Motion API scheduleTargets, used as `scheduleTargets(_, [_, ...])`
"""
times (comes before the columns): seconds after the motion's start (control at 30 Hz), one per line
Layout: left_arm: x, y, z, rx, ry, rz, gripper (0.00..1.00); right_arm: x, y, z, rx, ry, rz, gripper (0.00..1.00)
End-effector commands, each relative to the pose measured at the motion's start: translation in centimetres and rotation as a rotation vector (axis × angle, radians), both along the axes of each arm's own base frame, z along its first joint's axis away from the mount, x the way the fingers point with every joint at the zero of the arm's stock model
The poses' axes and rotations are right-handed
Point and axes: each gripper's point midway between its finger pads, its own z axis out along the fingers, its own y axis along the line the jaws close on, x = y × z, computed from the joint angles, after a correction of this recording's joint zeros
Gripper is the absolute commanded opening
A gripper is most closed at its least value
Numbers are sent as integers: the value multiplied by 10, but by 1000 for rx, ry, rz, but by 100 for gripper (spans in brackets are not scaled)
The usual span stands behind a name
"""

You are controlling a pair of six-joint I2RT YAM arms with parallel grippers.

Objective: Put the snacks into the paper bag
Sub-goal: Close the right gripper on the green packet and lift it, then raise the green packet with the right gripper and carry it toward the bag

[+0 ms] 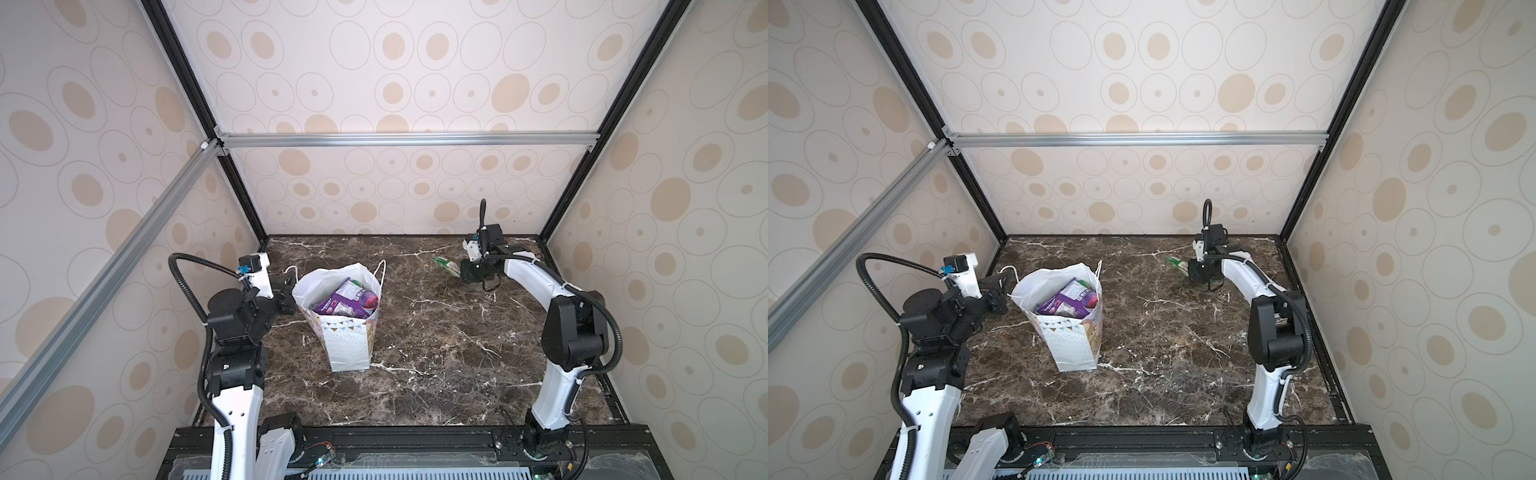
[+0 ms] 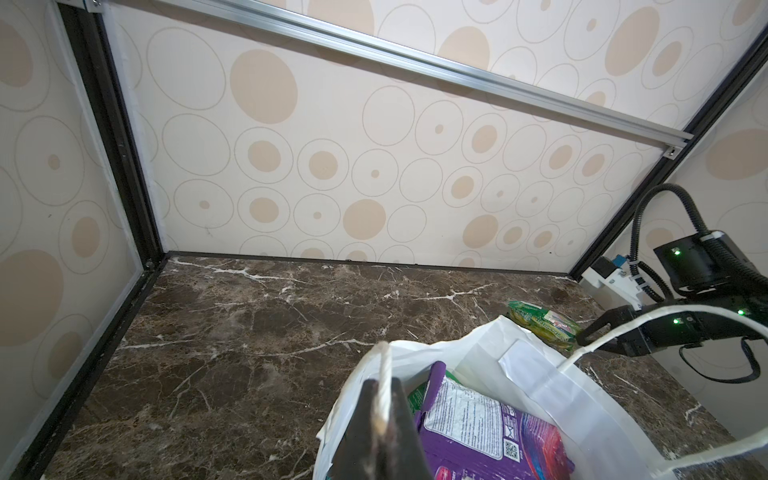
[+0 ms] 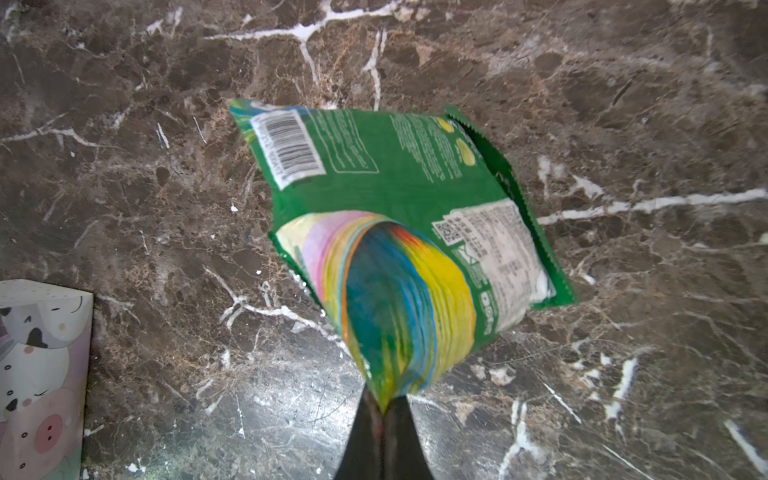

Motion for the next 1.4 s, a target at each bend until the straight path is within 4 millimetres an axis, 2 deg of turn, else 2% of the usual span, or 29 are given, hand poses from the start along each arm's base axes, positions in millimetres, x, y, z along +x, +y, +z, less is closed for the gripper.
scheduleTargets(0.0, [-4, -1, 13, 5, -41, -9, 0, -9, 5, 19, 4, -30, 26, 0])
scheduleTargets(0.2, [-5, -2, 14, 5, -44, -9, 0, -15, 8, 32, 6, -54, 33, 0])
scheduleTargets(0.43, [-7, -2, 15, 7, -49, -9, 0, -24, 12, 59, 15, -108, 45, 0])
scheduleTargets(0.77, [-8, -2, 16, 7, -54, -10, 0, -36, 20, 105, 21, -211, 63, 0])
scheduleTargets(0.83, [-8, -2, 16, 6, -54, -11, 0, -41, 31, 115, 15, -237, 91, 0])
scheduleTargets(1.13, [-8, -2, 17, 6, -55, -12, 0, -56, 50, 170, 24, -357, 138, 0])
scheduleTargets(1.37, [-8, -3, 17, 6, -55, -12, 0, -67, 62, 206, 27, -429, 168, 0])
